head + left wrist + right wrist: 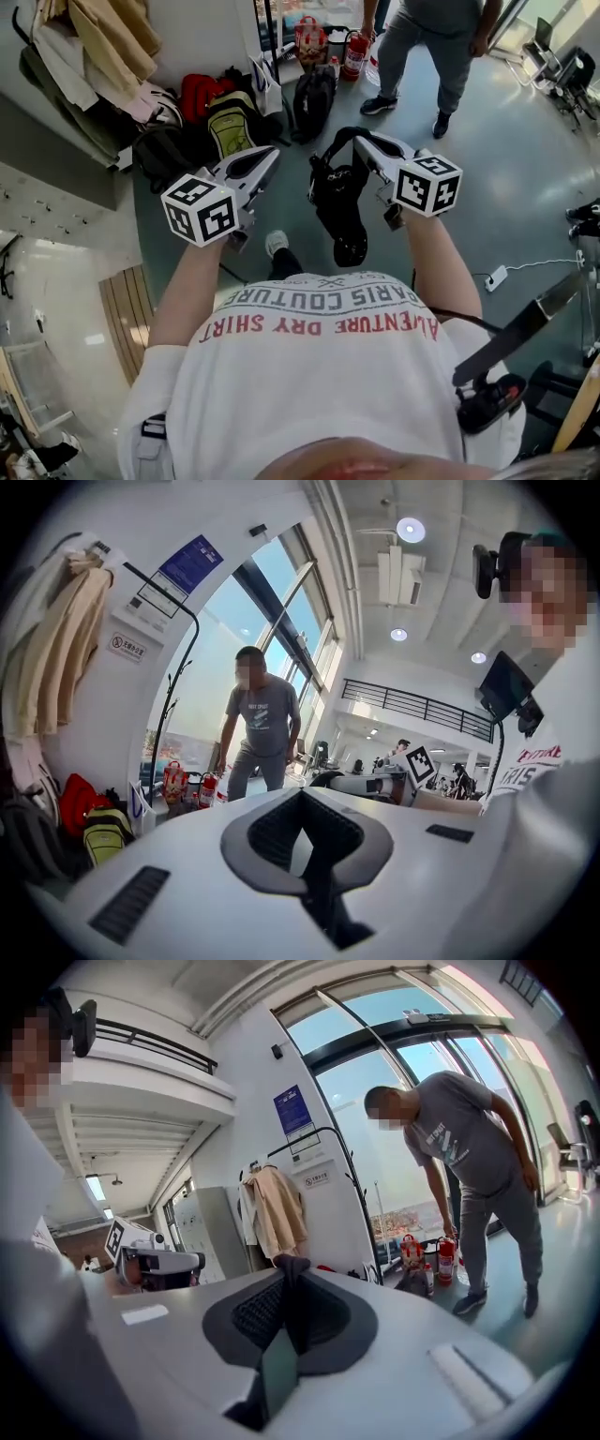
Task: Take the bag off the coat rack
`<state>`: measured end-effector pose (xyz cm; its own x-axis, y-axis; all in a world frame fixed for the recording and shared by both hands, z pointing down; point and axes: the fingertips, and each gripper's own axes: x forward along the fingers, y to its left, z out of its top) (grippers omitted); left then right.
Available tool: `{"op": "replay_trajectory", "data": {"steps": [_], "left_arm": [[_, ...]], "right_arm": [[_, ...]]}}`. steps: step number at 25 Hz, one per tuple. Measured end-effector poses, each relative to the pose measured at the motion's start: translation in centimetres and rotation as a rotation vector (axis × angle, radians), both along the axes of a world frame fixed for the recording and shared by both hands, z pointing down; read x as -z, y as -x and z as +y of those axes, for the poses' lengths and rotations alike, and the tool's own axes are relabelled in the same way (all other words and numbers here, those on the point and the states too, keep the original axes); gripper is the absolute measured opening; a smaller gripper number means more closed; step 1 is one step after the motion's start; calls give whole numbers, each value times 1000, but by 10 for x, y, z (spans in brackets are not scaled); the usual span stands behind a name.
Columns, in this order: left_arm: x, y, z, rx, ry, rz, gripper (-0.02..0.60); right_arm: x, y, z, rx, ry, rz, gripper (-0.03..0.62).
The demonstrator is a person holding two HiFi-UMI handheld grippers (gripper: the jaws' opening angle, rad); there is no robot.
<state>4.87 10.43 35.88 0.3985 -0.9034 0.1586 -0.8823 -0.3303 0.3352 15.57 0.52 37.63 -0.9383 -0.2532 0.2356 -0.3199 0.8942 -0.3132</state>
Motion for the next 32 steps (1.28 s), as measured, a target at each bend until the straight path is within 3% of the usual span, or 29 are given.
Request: {"op": "replay_trajectory", "data": {"steps": [6,14,24,32], "left_arm": [[2,-38,39,-13,-9,14,3],[2,-79,61,-88,4,-20,3],[9,-112,81,-109,-10,-41,3],[10,-108,90,-92,-24,-32,3]], "right_arm": [[10,-55,61,19,-19,7,12],[6,-88,116,51,6,13,12],[13,-107,146,48,-14,-42,12],[21,-100,147,49,-26,-60,12]]}}
